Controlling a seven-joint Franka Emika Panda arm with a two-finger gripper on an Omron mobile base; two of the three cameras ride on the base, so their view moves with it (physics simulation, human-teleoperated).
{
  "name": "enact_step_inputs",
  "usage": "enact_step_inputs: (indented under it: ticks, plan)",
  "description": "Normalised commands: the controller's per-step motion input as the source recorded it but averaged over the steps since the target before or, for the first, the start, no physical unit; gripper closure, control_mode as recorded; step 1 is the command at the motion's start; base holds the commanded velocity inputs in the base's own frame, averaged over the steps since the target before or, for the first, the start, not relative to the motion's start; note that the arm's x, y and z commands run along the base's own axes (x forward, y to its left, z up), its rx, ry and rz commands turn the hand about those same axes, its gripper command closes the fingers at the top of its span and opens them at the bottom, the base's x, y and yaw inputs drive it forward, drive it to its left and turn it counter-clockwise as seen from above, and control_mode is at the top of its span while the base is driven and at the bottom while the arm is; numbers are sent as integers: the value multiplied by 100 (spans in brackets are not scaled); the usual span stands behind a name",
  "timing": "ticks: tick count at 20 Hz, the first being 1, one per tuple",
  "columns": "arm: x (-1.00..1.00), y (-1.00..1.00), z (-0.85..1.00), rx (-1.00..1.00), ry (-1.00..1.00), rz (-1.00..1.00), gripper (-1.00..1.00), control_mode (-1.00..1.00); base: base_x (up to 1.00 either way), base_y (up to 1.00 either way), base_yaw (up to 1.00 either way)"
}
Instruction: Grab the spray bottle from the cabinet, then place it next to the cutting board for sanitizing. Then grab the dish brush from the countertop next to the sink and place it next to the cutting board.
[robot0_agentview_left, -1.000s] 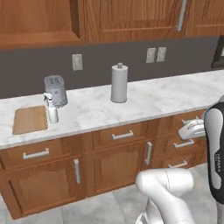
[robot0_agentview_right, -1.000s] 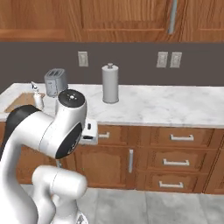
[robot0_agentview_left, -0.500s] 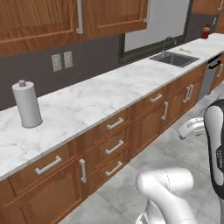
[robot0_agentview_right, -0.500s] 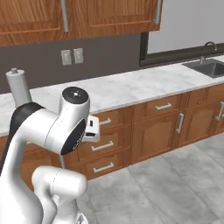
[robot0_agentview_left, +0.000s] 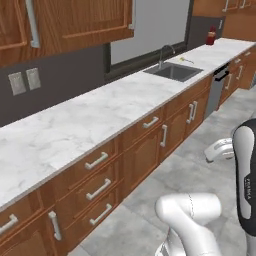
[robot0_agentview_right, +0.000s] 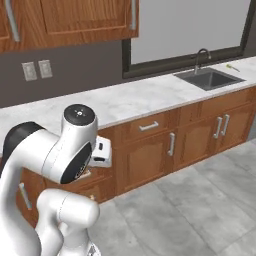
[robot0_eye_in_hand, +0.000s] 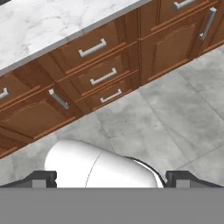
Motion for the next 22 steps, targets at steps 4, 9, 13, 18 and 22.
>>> enact_step_inputs:
  ticks: [4, 9, 13, 18, 22]
  plan:
    - [0, 0, 0, 0, 0, 0, -100, 100, 100, -100, 13]
    - [0, 0, 0, 0, 0, 0, -100, 100, 100, -100, 18]
    - [0, 0, 0, 0, 0, 0, -100, 100, 100, -100, 32]
    - [0, 0, 0, 0, 0, 0, -100, 100, 100, -100, 35]
    - [0, 0, 0, 0, 0, 0, -100, 100, 100, -100, 34]
